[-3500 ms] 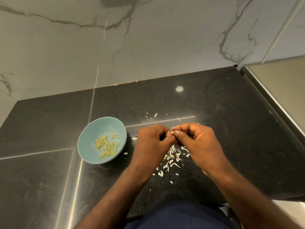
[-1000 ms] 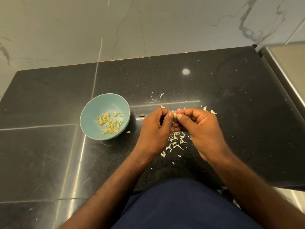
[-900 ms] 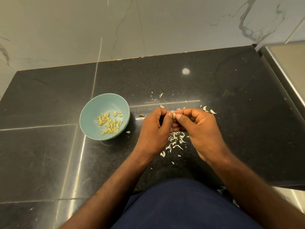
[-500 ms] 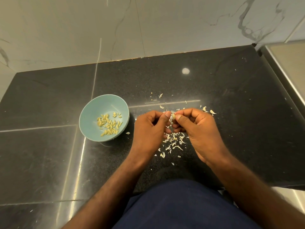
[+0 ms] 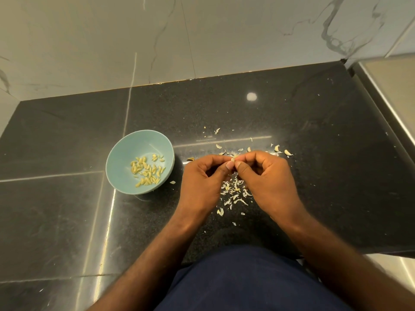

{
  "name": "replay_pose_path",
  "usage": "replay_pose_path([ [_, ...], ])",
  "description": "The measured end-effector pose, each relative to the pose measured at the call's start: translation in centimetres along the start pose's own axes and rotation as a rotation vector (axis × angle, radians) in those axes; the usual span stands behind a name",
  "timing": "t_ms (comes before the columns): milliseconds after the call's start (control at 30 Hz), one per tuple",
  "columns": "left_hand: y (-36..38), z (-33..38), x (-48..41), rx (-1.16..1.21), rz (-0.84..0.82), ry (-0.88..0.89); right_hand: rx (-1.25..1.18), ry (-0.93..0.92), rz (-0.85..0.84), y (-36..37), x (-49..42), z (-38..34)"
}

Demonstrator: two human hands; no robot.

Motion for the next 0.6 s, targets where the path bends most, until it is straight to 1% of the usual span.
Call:
replay_pose_path([
  [267, 0.3, 0.0, 0.0, 0.03, 0.013, 0.067, 0.028, -0.057, -0.006, -0.1, 0.3, -0.7],
  [367, 0.3, -0.1, 0.0, 0.066, -0.007, 0.064, 0.002, -0.033, -0.011, -0.1, 0.0, -0.6],
  [433, 0.4, -0.2, 0.0, 0.16, -0.029, 0.038, -0.088, 0.007, 0.017, -0.3, -0.4, -0.3],
  [500, 0.6, -0.2, 0.1, 0.309, -0.072, -0.013, -0.187, 0.032, 0.029, -0.7, -0.7, -0.1],
  [600, 0.7, 0.0, 0.1, 0.579, -0.137, -0.117, -0.225, 0.027, 0.022, -1.2, -0.8, 0.1],
])
Point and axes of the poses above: each hand's wrist, its own x-axis away from the middle knuckle, its own y-axis out of the palm, z = x × y, the point moved 2 cm from there along -x, towards the middle knuckle, and after that the axes turned 12 degrees about -z, right-handed, at the moved point
